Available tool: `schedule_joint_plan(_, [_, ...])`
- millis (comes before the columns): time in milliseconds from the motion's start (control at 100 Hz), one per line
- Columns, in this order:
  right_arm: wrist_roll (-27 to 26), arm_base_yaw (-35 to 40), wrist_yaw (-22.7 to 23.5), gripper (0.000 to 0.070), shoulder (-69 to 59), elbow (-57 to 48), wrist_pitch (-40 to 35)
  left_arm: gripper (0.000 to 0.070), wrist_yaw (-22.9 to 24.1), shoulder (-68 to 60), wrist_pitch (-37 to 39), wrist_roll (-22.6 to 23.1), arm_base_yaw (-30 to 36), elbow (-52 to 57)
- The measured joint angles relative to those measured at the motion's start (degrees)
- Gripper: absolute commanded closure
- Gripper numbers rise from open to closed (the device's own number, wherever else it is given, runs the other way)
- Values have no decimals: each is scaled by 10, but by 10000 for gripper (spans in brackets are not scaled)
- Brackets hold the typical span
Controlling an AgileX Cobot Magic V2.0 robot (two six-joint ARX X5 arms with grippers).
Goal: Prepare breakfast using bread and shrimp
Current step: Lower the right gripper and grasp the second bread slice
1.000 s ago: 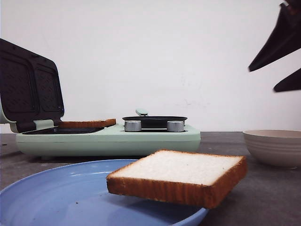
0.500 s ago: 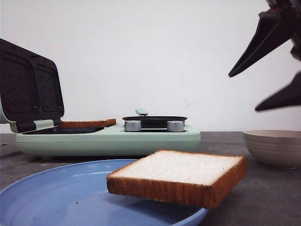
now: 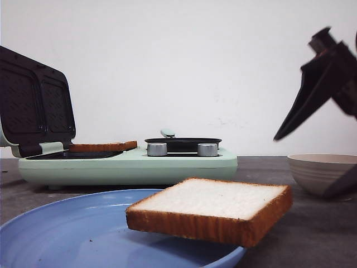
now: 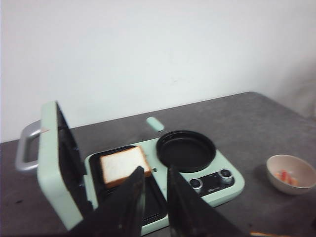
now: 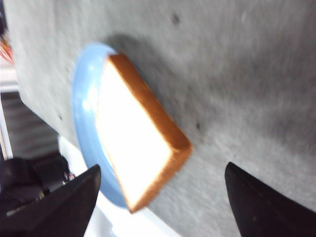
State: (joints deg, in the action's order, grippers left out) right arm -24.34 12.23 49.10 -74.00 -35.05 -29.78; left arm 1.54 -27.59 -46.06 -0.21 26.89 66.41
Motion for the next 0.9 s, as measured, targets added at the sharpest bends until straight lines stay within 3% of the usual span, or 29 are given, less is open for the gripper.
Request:
schedule_joint_plan(230, [18,44,2,202,-45,0,11,700,0,-2,3,0,23,0])
schedule_joint_plan(440, [9,71,0,206,-60,0,72,700,0,-2,4,0,25,0])
schedule_joint_plan(740, [-31,79,-16,256,-61,0,114,700,0,-2,4,0,25,0])
schedule_joint_plan(900, [-34,84,-16,337,-61,0,114,700,0,-2,4,0,25,0])
